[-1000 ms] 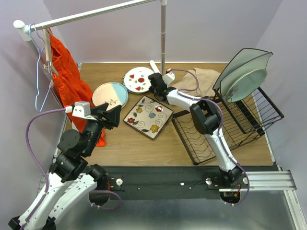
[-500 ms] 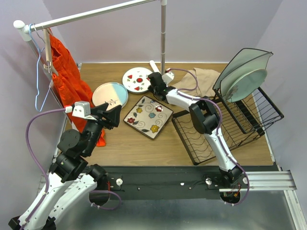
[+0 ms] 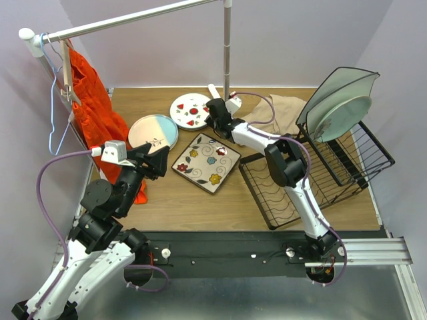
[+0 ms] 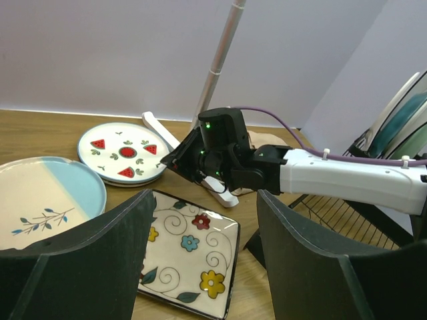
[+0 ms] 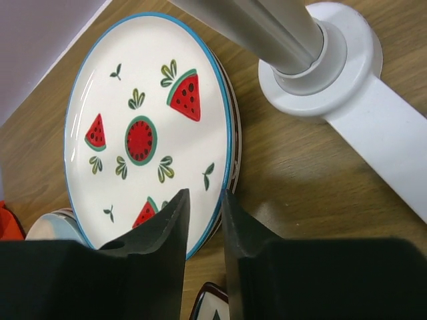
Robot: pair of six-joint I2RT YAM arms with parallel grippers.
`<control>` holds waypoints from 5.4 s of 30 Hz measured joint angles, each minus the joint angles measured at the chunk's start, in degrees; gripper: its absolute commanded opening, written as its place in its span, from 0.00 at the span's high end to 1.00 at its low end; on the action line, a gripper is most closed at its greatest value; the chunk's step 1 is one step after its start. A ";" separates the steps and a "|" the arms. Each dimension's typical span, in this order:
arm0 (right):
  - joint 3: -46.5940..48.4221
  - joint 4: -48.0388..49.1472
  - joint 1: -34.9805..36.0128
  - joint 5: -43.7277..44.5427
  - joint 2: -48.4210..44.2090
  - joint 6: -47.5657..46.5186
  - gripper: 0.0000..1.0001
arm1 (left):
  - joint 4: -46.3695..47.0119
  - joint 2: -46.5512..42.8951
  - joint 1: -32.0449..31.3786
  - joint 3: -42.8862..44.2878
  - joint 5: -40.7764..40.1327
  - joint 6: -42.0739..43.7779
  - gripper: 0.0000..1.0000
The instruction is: Unload the plates from the dish rack
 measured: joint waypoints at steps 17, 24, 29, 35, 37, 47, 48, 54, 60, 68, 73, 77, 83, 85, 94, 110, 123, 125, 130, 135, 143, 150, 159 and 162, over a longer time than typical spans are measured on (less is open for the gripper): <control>-0.20 0.24 -0.02 -1.36 -1.42 -1.81 0.73 | 0.00 0.04 0.00 0.00 0.00 -0.02 0.28; -0.55 -1.09 -0.11 -7.50 -7.26 -10.19 0.67 | 0.02 0.04 0.00 0.00 0.04 0.00 0.28; -6.34 -1.75 -0.11 -15.98 -22.71 -17.14 0.62 | 0.39 -0.13 0.00 -0.02 1.31 0.35 0.28; -14.45 -2.27 0.00 -20.17 -47.04 -22.93 0.46 | 3.96 -1.14 0.00 -0.37 9.07 0.83 0.28; -17.68 -2.97 0.00 -20.61 -56.24 -24.41 0.31 | 5.75 0.20 0.00 0.02 12.98 0.79 0.28; -22.91 -3.30 0.00 -17.33 -81.20 -30.99 0.00 | 9.84 18.23 -0.92 11.47 26.91 -0.72 0.32; -22.99 -3.58 0.00 -15.91 -83.03 -31.58 0.00 | 10.01 19.12 -1.27 12.52 27.06 -0.76 0.32; -23.02 -5.57 0.00 -10.32 -89.66 -34.10 0.00 | 12.74 28.22 -13.77 21.51 21.14 0.79 0.32; -22.95 -5.92 0.00 -6.64 -99.36 -35.95 0.00 | 14.47 45.44 -28.04 34.05 9.81 6.21 0.32; -23.32 -5.14 0.00 -2.58 -108.15 -38.51 0.00 | 15.56 64.28 -34.14 46.62 0.59 13.22 0.37; -26.84 -5.84 0.00 -0.94 -108.96 -39.12 0.00 | 16.87 73.92 -35.78 56.76 -3.34 17.40 0.39; -28.35 -6.36 0.00 -0.76 -109.15 -39.19 0.00 | 17.57 79.36 -36.65 61.86 -5.51 20.68 0.39; -28.59 -6.58 0.00 -0.55 -111.30 -39.17 0.00 | 19.26 85.15 -37.05 65.35 -7.41 23.45 0.40; -28.59 -6.54 0.00 -0.07 -112.21 -39.17 0.00 | 19.74 87.23 -37.03 66.29 -7.93 24.28 0.41; -28.68 -6.56 0.00 2.03 -113.50 -39.21 0.00 | 20.96 97.29 -37.03 74.05 -8.92 27.15 0.43; -28.76 -6.56 0.00 3.85 -113.52 -39.76 0.00 | 21.20 103.27 -34.25 81.37 -6.27 25.09 0.43; -28.79 -6.56 0.00 4.39 -113.68 -40.04 0.00 | 23.61 107.36 -33.55 81.70 -4.26 26.40 0.50; -28.79 -6.56 0.00 4.42 -113.68 -40.24 0.00 | 24.06 107.78 -33.53 82.03 -4.24 26.88 0.53; -28.81 -6.56 0.00 5.03 -113.96 -40.44 0.00 | 24.94 109.11 -33.31 82.88 -4.13 28.04 0.63; -28.81 -6.54 0.00 5.64 -114.68 -40.48 0.00 | 25.09 110.07 -33.11 82.95 -3.87 28.24 0.67; -28.81 -6.54 0.00 6.10 -114.84 -40.63 0.00 | 24.98 110.16 -33.00 82.95 -3.10 28.04 0.97; -28.81 -6.54 0.00 6.49 -114.97 -40.94 0.00 | 23.02 109.57 -32.61 82.95 -0.76 25.90 1.00; -28.81 -6.54 0.00 7.15 -115.05 -41.57 0.00 | 19.47 104.61 -32.63 83.69 3.08 20.92 0.63; -28.81 -6.54 0.00 7.19 -115.05 -41.90 0.00 | 17.51 104.39 -32.63 86.99 3.74 18.38 0.50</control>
